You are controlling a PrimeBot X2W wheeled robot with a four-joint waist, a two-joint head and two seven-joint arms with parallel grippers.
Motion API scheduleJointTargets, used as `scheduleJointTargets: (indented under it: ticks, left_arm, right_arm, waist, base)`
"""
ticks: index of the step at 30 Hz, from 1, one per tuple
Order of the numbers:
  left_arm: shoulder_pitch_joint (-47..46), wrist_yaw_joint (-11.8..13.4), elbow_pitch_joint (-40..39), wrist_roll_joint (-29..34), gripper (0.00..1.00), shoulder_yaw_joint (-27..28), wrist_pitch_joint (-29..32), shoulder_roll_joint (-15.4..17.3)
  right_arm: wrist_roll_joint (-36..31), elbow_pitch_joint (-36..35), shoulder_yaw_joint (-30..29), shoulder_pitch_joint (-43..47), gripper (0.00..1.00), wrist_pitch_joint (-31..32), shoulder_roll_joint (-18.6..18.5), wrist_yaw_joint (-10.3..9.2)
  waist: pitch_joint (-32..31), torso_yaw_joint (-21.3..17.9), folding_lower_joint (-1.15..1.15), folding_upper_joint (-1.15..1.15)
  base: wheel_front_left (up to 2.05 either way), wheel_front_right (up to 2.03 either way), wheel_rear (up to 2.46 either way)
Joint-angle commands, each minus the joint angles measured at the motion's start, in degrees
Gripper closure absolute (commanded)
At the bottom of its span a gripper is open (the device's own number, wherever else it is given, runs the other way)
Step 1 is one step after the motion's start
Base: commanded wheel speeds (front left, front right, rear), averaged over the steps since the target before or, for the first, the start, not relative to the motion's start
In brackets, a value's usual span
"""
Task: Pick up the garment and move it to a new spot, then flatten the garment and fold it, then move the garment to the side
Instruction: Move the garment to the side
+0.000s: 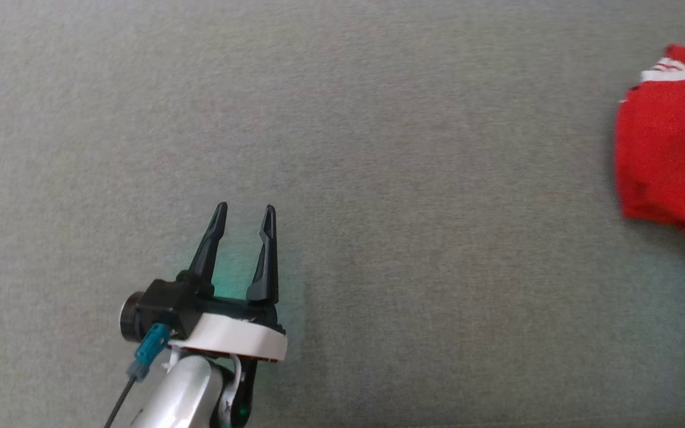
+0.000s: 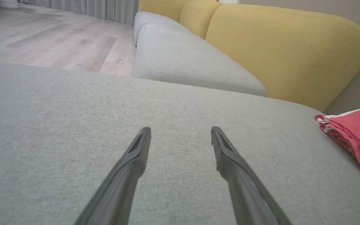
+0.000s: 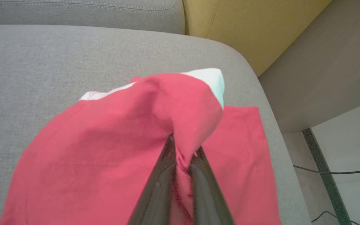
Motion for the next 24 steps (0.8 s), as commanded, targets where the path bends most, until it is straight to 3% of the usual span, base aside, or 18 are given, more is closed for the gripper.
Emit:
scheduleJointTargets:
  ticks: [1, 8, 9, 10, 11, 24]
  left_arm:
    - [-1.61, 0.12, -2.07, 0.44, 0.0, 1.29, -0.25, 0.67]
    - [-2.09, 0.33, -2.24, 0.45, 0.0, 1.22, -0.29, 0.95]
    - [-2.15, 0.37, -2.2, 0.47, 0.0, 1.13, -0.25, 0.93]
    - [-2.23, 0.41, -2.17, 0.49, 0.0, 1.04, -0.2, 0.91]
    - [-2.3, 0.4, -2.13, 0.5, 0.0, 0.94, -0.14, 0.91]
    - [-2.61, 0.91, -2.29, 0.28, 0.0, 0.86, 0.45, 1.72]
  right_arm:
    - [0.2, -1.37, -0.18, -2.04, 1.0, 0.15, -2.99, 0.42]
    - [-0.78, 2.52, -0.94, -6.21, 1.0, -0.36, -6.05, 0.42]
    - [-1.18, 2.81, -1.11, -6.77, 0.78, -1.02, -6.05, 0.42]
    - [-1.67, 3.05, -1.06, -7.21, 0.48, -1.73, -6.01, 0.42]
    - [-2.18, 3.3, -0.91, -7.57, 0.0, -2.35, -5.92, 0.42]
    - [-2.97, 0.5, 1.35, -9.42, 0.0, -8.9, -0.36, 0.42]
  waist:
    - [0.93, 1.16, -0.01, 0.0]
    - [2.09, 1.95, -0.01, 0.0]
    - [2.18, 1.92, -0.01, 0.0]
    - [2.25, 1.86, -0.01, 0.0]
    - [2.27, 1.78, -0.01, 0.0]
    - [1.01, -0.78, -0.01, 0.0]
  base:
    - [0.0, 0.0, 0.0]
    - [0.0, 0.0, 0.0]
    - [0.0, 0.0, 0.0]
    - [0.0, 0.0, 0.0]
    - [0.0, 0.0, 0.0]
    - [0.0, 0.0, 0.0]
